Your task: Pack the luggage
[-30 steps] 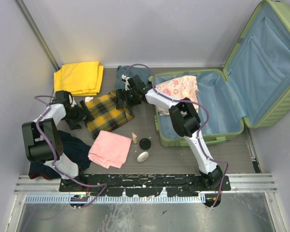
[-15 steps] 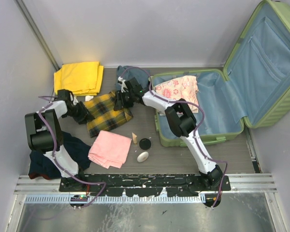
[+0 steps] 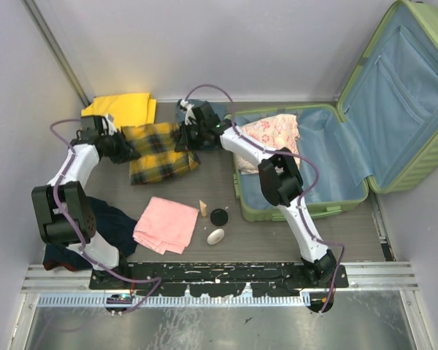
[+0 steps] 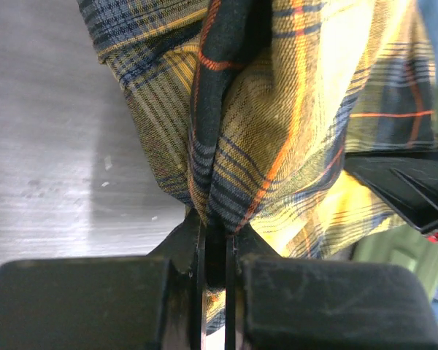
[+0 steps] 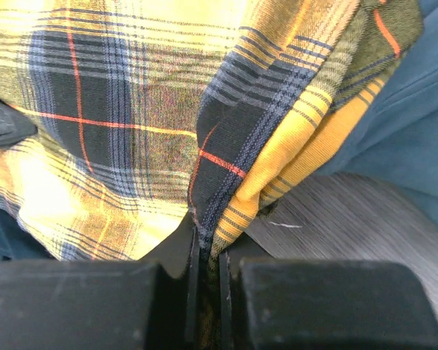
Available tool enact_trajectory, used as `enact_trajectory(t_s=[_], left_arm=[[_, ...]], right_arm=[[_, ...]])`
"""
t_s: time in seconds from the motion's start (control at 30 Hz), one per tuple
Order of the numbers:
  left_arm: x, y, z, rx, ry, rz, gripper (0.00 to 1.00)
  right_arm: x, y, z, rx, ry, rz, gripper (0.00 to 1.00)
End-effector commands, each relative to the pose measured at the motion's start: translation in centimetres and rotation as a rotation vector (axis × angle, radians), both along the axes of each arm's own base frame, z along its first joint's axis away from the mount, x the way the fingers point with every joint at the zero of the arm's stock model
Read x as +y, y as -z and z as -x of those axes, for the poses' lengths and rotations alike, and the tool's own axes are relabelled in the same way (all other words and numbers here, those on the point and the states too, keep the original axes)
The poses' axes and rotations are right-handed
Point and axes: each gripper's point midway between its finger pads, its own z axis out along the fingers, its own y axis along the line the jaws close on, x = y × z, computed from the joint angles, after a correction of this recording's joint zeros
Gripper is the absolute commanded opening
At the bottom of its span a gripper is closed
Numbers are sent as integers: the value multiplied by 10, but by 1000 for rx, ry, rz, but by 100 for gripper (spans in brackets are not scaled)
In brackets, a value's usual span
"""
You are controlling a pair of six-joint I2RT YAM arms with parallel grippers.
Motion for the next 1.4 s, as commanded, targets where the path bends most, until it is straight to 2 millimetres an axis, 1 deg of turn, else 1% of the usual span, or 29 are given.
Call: enact_trajectory(t_s=[0.0, 0.13, 0.2, 0.23, 0.27, 0.3, 0.33, 0.43, 0.5, 0.57, 0.63, 0.67, 0.7, 0.73, 0.8, 0.9, 1.0, 1.1, 1.2, 1.3, 1.37], left_arm=[[-27, -112, -35, -347, 109, -34, 0], [-65, -157, -39, -463, 210, -38, 0], [-89, -176, -42, -515, 262, -34, 0], [-102, -185, -43, -539, 285, -31, 0], [-114, -191, -44, -554, 306, -26, 0], [-127, -196, -46, -569, 329, -19, 0], [-146, -196, -47, -574, 367, -7, 0], [-188, -195, -53, -586, 445, 2, 0], [-217, -200, -54, -594, 492, 34, 0], [-247, -200, -50, -595, 543, 56, 0], [-277, -196, -43, -599, 594, 65, 0], [-289, -195, -39, -603, 617, 64, 0], [-303, -193, -33, -601, 644, 65, 0], [-315, -189, -27, -595, 668, 64, 0], [-338, -180, -13, -584, 728, 58, 0], [-365, -160, 12, -566, 825, 6, 0], [-385, -135, 37, -543, 908, -56, 0], [-400, -112, 55, -524, 969, -95, 0], [-410, -93, 63, -485, 995, -115, 0], [-418, -79, 66, -462, 1016, -126, 0], [-421, -69, 71, -431, 1034, -134, 0]], right_arm=[[-21, -152, -10, -203, 12, -162, 1], [-58, -190, -16, -239, 53, -168, 1], [-79, -210, -15, -276, 64, -156, 1], [-91, -216, -14, -290, 68, -147, 1], [-102, -218, -12, -299, 73, -132, 1], [-117, -215, -12, -295, 90, -110, 1], [-129, -213, -9, -291, 101, -95, 1], [-171, -210, -7, -278, 164, -62, 1], [-201, -212, -9, -266, 218, -46, 1], [-233, -212, -9, -262, 266, -21, 1], [-261, -210, -5, -268, 300, 4, 1], [-273, -212, 2, -275, 313, 12, 1], [-285, -204, 4, -264, 322, 29, 1], [-295, -203, 13, -264, 325, 40, 1], [-312, -192, 26, -256, 322, 80, 1], [-337, -168, 50, -224, 325, 131, 1], [-369, -144, 68, -169, 356, 165, 1], [-394, -118, 81, -137, 364, 202, 1], [-408, -96, 88, -116, 347, 225, 1], [-415, -80, 88, -136, 334, 248, 1], [-415, -70, 88, -140, 326, 244, 1]])
